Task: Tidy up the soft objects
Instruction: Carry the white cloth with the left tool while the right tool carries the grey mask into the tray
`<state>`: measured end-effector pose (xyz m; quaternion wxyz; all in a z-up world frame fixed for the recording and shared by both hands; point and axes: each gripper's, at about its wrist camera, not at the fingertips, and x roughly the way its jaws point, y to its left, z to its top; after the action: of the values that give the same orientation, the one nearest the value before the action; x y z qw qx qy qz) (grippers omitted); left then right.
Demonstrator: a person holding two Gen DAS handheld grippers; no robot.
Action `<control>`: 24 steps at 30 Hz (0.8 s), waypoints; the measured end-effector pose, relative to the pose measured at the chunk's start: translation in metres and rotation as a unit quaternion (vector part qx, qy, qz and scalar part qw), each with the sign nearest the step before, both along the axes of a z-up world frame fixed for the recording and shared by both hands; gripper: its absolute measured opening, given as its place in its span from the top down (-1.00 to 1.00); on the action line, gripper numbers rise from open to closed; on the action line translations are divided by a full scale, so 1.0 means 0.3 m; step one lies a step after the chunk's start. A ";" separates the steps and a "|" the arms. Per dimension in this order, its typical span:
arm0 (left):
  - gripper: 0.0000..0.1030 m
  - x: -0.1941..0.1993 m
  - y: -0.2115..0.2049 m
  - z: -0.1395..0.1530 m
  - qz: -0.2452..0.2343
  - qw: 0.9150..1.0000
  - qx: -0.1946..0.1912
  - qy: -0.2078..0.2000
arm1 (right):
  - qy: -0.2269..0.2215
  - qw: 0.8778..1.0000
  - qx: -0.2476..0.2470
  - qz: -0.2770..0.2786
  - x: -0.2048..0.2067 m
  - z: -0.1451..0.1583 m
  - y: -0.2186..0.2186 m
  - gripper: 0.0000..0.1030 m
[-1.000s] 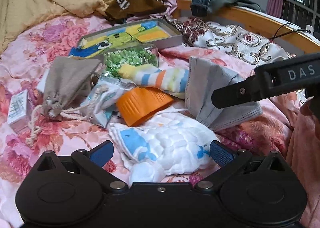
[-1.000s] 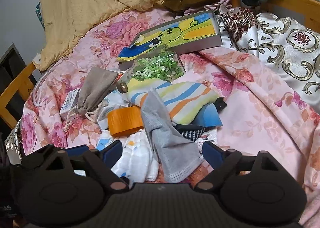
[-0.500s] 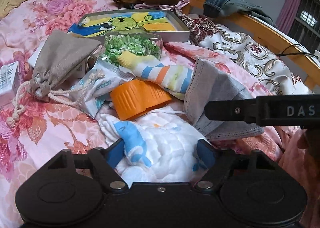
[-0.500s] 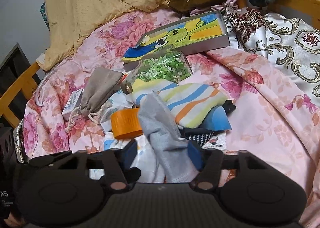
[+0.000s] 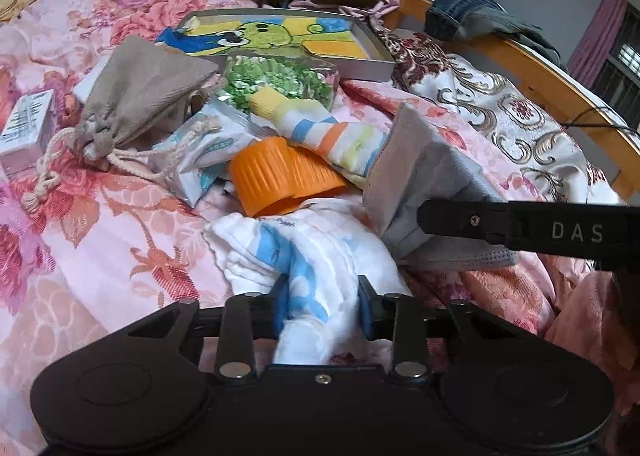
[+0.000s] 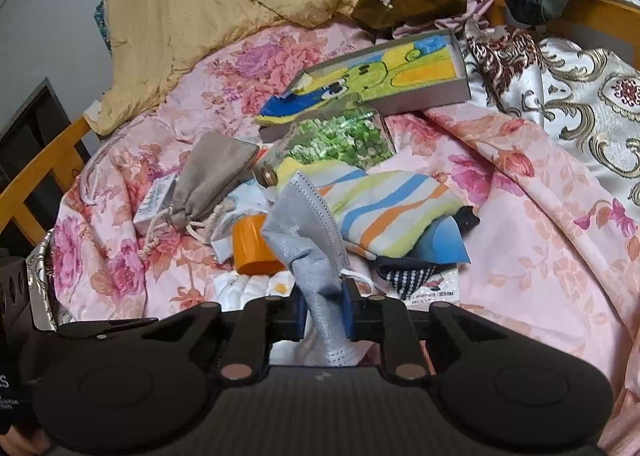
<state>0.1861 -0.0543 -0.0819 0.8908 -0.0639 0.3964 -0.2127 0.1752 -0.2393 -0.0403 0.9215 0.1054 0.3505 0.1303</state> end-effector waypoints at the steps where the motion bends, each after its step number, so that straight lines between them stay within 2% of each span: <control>1: 0.39 -0.003 0.002 0.005 0.006 1.000 0.000 0.000 | -0.005 1.000 0.005 0.003 -0.005 0.004 -0.002 0.64; 6: 0.45 -0.037 0.008 0.042 0.023 1.000 -0.011 -0.003 | -0.043 0.999 0.032 0.011 -0.037 0.030 -0.017 0.67; 12: 0.46 -0.070 0.031 0.117 0.014 0.999 -0.027 0.018 | -0.087 0.994 0.070 -0.003 -0.070 0.064 -0.061 0.68; 14: 0.46 -0.076 0.050 0.151 0.004 1.000 -0.019 0.021 | -0.099 0.992 0.079 -0.009 -0.079 0.074 -0.077 0.68; 17: 0.46 -0.095 0.092 0.207 0.004 1.000 -0.008 0.015 | -0.107 0.990 0.087 -0.013 -0.087 0.082 -0.091 0.68; 24: 0.46 -0.102 0.150 0.299 0.032 0.999 -0.017 -0.018 | -0.125 0.988 0.090 -0.011 -0.095 0.100 -0.098 0.68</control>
<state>0.1555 -0.0094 0.0079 0.9028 -0.0883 0.3747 -0.1919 0.1466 -0.2686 -0.0103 0.9463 0.1748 0.2177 0.1630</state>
